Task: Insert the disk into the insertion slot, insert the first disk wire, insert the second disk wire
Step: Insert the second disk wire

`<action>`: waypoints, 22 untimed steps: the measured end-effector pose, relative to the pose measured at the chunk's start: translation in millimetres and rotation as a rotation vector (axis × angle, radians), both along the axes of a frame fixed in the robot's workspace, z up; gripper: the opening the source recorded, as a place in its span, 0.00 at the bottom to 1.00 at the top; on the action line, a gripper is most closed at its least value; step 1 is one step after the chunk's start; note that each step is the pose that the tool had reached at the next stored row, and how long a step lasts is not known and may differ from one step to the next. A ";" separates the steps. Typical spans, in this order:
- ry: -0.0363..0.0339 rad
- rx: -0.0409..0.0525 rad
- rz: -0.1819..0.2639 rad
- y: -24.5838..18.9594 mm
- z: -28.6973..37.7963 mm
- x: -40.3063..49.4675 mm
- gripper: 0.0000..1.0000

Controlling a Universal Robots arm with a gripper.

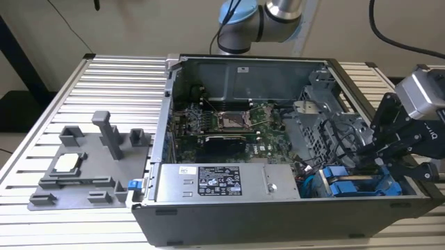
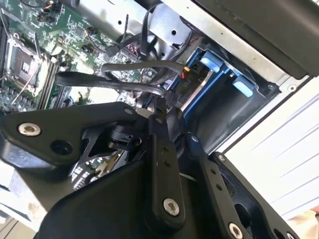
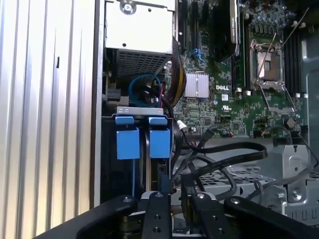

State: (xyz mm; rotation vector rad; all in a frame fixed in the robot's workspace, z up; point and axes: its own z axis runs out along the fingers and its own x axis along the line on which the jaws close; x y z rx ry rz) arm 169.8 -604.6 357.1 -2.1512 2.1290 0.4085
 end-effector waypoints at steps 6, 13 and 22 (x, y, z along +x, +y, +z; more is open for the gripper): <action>-0.0013 0.0004 0.000 0.0 20.7 0.0 0.24; -0.0876 -0.0070 0.000 0.2 24.4 -0.2 0.24; -0.0944 -0.0256 0.001 0.8 34.3 -0.5 0.50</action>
